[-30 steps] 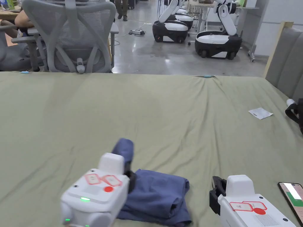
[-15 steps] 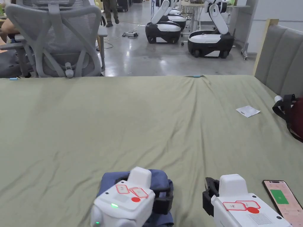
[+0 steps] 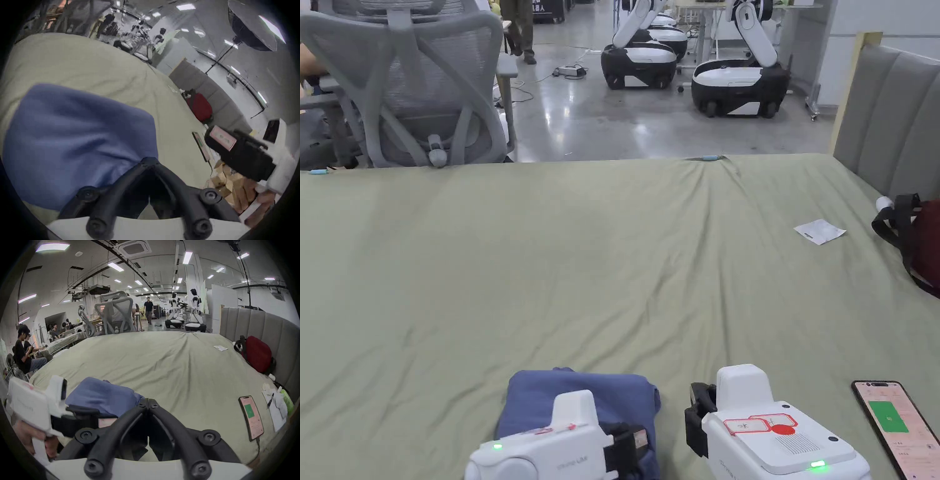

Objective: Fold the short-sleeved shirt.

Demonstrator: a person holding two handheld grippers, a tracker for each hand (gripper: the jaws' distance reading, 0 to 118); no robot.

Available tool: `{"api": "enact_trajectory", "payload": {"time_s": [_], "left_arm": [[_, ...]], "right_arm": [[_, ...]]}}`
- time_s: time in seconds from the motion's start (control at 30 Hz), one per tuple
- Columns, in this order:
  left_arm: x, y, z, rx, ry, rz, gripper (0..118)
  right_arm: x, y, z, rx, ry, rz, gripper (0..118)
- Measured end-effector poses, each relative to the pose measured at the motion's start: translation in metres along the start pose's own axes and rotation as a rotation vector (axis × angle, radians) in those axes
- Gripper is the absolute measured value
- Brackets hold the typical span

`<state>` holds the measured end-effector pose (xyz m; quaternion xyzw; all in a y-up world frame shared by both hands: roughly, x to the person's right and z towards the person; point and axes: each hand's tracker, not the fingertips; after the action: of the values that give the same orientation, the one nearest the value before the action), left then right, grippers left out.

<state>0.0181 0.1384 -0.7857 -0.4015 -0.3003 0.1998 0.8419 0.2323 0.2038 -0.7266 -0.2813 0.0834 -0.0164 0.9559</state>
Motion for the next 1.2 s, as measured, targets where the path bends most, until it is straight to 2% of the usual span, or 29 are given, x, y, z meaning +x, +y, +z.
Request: {"api": "enact_trajectory", "payload": {"time_s": [0.1, 0.17, 0.27, 0.4, 0.47, 0.5, 0.53, 0.57, 0.6, 0.63, 0.73, 0.8, 0.87, 0.9, 0.93, 0.97, 1.03, 1.2], "left_arm": [[0.002, 0.000, -0.003, 0.019, 0.036, -0.009, 0], [-0.001, 0.009, 0.014, 0.070, 0.030, 0.008, 0], [-0.013, 0.026, 0.053, 0.155, 0.116, -0.046, 0], [-0.051, 0.040, 0.101, 0.227, 0.183, 0.019, 0], [-0.074, 0.040, 0.115, 0.230, 0.198, 0.044, 4], [-0.084, 0.039, 0.120, 0.225, 0.204, 0.066, 19], [-0.093, 0.037, 0.122, 0.221, 0.206, 0.089, 53], [-0.102, 0.034, 0.124, 0.228, 0.200, 0.129, 78], [-0.112, 0.032, 0.125, 0.233, 0.180, 0.167, 92], [-0.121, 0.029, 0.123, 0.236, 0.127, 0.227, 99], [-0.142, 0.023, 0.100, 0.160, -0.083, 0.428, 98], [-0.144, 0.018, 0.073, 0.098, -0.215, 0.468, 99], [-0.143, 0.015, 0.051, 0.098, -0.202, 0.466, 91], [-0.144, 0.014, 0.045, 0.107, -0.202, 0.469, 77], [-0.144, 0.014, 0.042, 0.114, -0.191, 0.475, 46], [-0.146, 0.016, 0.043, 0.115, -0.121, 0.485, 45], [-0.147, 0.020, 0.049, 0.112, -0.144, 0.482, 44], [-0.138, 0.048, 0.095, 0.118, 0.016, 0.248, 41]], "right_arm": [[-0.003, 0.000, -0.006, -0.032, 0.033, -0.022, 0], [-0.010, 0.001, -0.012, -0.041, 0.067, -0.039, 0], [-0.025, 0.004, -0.031, -0.073, 0.134, -0.063, 0], [-0.038, 0.000, -0.067, -0.149, 0.217, -0.142, 0], [-0.039, -0.008, -0.084, -0.216, 0.207, -0.151, 0], [-0.038, -0.013, -0.090, -0.241, 0.159, -0.124, 0], [-0.037, -0.017, -0.093, -0.238, 0.126, -0.103, 0], [-0.034, -0.021, -0.094, -0.236, 0.119, -0.110, 0], [-0.031, -0.021, -0.095, -0.240, 0.116, -0.125, 0], [-0.029, -0.020, -0.093, -0.240, 0.122, -0.142, 0], [-0.034, -0.015, -0.091, -0.222, 0.090, -0.081, 0], [-0.034, -0.015, -0.090, -0.226, 0.097, -0.087, 0], [-0.035, -0.016, -0.089, -0.222, 0.092, -0.082, 0], [-0.036, -0.016, -0.088, -0.219, 0.089, -0.078, 0], [-0.038, -0.016, -0.087, -0.215, 0.082, -0.063, 0], [-0.043, -0.014, -0.085, -0.217, 0.052, -0.022, 0], [-0.055, -0.008, -0.078, -0.190, 0.036, 0.050, 0], [-0.098, 0.021, -0.066, -0.113, 0.061, 0.090, 0]]}}
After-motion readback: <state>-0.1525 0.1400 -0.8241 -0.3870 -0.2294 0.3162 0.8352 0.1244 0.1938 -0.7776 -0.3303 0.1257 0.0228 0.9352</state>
